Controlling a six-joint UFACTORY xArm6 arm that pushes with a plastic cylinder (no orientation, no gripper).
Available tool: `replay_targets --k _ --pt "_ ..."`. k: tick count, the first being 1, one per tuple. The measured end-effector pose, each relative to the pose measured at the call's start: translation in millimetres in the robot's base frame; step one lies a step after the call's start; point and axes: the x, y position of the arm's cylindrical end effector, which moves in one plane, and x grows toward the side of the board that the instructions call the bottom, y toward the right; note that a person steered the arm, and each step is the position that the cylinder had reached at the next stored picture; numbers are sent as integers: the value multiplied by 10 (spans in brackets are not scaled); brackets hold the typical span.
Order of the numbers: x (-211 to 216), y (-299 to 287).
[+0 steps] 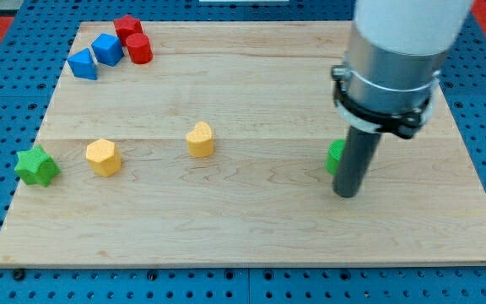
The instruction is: Push the green circle parallel to the right of the hexagon
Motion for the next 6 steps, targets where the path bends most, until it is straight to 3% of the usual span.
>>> replay_targets --k 1,3,4,6 --pt "-219 131" --pt "-309 -691" --pt "-335 -423" --pt "-1082 -348"
